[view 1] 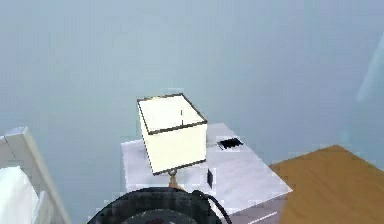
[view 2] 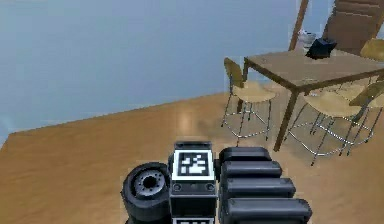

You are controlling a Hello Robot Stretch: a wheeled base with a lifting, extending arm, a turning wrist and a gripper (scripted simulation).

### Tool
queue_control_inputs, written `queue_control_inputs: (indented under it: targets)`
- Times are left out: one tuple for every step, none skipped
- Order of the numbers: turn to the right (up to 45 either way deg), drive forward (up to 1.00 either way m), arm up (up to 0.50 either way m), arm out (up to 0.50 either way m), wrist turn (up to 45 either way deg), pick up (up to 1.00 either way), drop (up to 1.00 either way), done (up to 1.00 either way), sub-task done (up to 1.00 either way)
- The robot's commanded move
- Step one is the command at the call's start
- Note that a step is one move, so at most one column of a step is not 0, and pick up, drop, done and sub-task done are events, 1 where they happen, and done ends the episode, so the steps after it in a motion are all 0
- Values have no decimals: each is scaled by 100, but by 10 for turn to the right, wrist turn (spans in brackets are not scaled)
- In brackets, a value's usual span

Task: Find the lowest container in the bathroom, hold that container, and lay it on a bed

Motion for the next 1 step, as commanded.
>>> queue_control_inputs:
  targets:
    - [-450,0,0,0,0,0,0,0,0]
